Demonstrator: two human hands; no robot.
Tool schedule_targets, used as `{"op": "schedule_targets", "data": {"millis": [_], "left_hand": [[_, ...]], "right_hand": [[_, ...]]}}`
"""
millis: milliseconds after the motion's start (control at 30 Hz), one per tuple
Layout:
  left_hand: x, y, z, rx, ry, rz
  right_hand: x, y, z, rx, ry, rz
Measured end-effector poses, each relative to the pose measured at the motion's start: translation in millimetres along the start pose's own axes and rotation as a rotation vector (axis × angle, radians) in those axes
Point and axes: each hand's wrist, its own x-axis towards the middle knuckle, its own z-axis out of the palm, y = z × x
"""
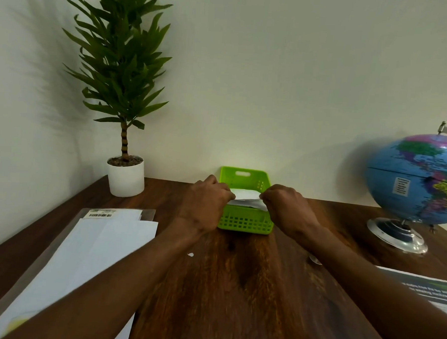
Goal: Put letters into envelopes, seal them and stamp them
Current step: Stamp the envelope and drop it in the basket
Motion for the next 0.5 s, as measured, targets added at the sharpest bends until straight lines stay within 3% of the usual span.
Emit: {"op": "schedule_targets", "data": {"millis": [267, 500], "left_hand": [[-22, 0, -1, -0.047, -0.065, -0.01], [-52, 17, -13, -0.194, 0.03, -0.168]], "right_hand": [[-15, -2, 5, -0.026, -0.101, -0.074], [-35, -21, 8, 0.037, 0.141, -0.105]]}}
